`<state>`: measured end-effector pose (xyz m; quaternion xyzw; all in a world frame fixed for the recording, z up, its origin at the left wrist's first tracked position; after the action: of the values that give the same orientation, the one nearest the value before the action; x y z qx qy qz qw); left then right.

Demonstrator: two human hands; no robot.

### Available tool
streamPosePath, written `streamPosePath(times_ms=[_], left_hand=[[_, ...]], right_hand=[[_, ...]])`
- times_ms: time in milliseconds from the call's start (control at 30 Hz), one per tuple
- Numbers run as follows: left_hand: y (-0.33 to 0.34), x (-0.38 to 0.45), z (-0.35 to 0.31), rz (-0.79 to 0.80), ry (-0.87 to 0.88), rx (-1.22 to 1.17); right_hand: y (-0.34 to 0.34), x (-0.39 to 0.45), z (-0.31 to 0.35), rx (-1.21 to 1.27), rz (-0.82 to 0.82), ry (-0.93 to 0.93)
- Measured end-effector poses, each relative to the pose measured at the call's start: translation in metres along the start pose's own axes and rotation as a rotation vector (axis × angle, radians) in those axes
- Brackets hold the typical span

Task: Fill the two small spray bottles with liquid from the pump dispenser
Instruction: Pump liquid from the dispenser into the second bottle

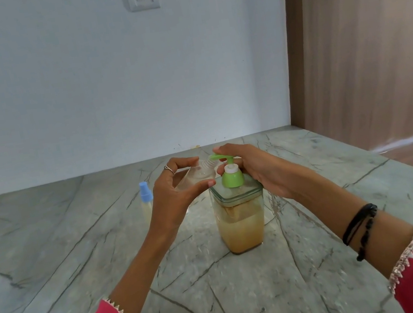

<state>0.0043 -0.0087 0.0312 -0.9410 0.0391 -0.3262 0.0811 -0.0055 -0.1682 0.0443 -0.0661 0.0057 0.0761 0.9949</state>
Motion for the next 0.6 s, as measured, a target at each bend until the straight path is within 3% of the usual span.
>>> streamPosePath(times_ms=[367,600], left_hand=[[-0.003,0.0,0.003,0.027,0.001,0.034],[-0.001,0.0,0.004,0.034,-0.014,0.014]], right_hand=[[-0.008,0.01,0.004,0.031,-0.01,-0.005],[-0.005,0.007,0.002,0.017,0.073,-0.004]])
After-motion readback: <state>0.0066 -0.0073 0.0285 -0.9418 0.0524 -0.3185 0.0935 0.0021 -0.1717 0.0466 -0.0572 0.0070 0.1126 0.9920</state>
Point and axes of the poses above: each hand's wrist, its own x-axis towards the middle knuckle, its own y-axis out of the palm, z = x × y, the point moved 4 cm from there along x, towards the middle knuckle, and after that the axes turned 2 degrees about y, right-handed, at the moved point
